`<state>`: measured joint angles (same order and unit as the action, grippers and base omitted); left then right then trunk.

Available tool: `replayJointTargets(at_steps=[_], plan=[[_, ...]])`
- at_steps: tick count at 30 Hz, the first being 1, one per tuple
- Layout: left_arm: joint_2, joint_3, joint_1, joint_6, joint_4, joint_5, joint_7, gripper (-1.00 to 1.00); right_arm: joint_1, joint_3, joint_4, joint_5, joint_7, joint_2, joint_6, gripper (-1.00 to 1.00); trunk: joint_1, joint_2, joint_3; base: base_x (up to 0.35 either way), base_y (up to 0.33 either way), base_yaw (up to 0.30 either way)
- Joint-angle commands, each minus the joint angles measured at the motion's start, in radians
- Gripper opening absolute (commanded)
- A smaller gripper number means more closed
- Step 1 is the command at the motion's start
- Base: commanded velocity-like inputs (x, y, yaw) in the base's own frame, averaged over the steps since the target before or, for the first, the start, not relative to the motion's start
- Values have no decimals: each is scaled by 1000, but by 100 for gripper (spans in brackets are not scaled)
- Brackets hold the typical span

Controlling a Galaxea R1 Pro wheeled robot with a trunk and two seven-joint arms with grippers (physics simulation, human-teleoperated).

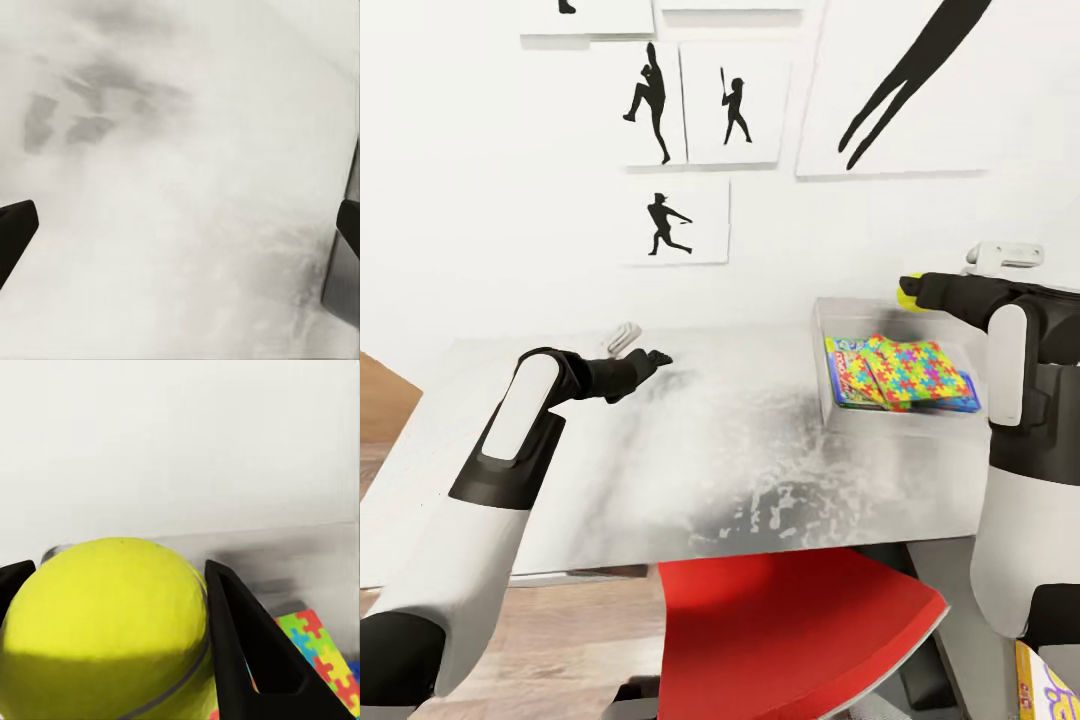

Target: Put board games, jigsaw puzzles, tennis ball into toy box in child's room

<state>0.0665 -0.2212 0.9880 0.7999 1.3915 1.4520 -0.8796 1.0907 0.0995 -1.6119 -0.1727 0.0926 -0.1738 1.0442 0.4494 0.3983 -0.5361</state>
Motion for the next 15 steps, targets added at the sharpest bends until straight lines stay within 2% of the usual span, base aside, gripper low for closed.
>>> replayJointTargets(at_steps=[1, 11, 15], plan=[[1, -1, 1, -1, 1, 9, -10, 100, 1, 0, 0, -12, 15, 0, 3, -100, 1, 2, -1, 0, 0, -282], [1, -1, 2, -1, 0, 8, -10, 100, 0, 0, 4, -11, 18, 1, 3, -100, 1, 2, -1, 0, 0, -280], [1, -1, 3, -1, 0, 8, -10, 100, -1, 1, 9, -11, 22, 2, 3, -100, 1, 2, -1, 0, 0, -136]])
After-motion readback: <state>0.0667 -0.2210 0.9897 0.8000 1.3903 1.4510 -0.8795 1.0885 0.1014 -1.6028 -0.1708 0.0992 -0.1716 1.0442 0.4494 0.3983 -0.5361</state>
